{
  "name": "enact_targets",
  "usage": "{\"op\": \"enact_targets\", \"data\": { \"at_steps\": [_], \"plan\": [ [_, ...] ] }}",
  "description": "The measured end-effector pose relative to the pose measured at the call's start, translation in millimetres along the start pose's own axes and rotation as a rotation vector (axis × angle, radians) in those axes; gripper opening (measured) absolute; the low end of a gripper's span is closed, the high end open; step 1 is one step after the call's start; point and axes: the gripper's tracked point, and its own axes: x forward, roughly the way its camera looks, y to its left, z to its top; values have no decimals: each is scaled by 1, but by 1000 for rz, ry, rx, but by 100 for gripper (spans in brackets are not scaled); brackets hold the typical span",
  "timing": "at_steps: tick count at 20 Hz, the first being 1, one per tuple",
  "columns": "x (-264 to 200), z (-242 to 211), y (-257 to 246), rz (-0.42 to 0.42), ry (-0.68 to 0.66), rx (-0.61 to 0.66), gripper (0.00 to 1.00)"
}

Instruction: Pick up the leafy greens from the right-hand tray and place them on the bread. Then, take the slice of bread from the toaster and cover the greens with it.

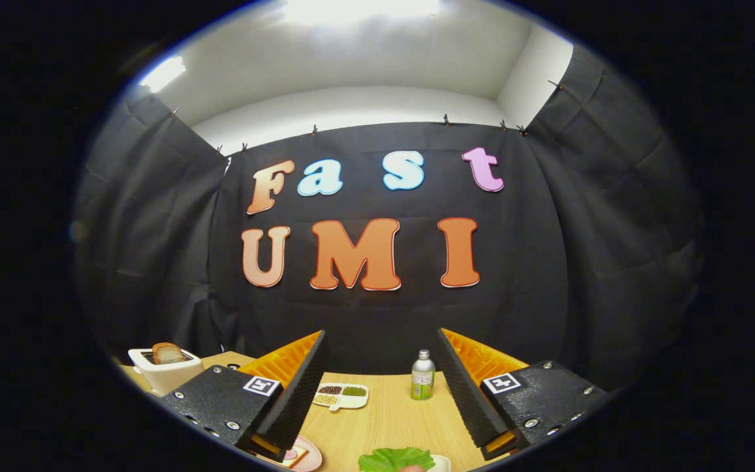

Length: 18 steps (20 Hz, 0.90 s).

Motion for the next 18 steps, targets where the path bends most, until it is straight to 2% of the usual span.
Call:
{"op": "enact_targets", "data": {
  "at_steps": [7,10,15,18],
  "plan": [
    [11,-35,-8,8,128,22,97],
    [12,-70,-12,20,254,24,97],
    [9,-127,-5,69,483,112,97],
    [5,-153,-10,63,571,85,97]
  ]
}}
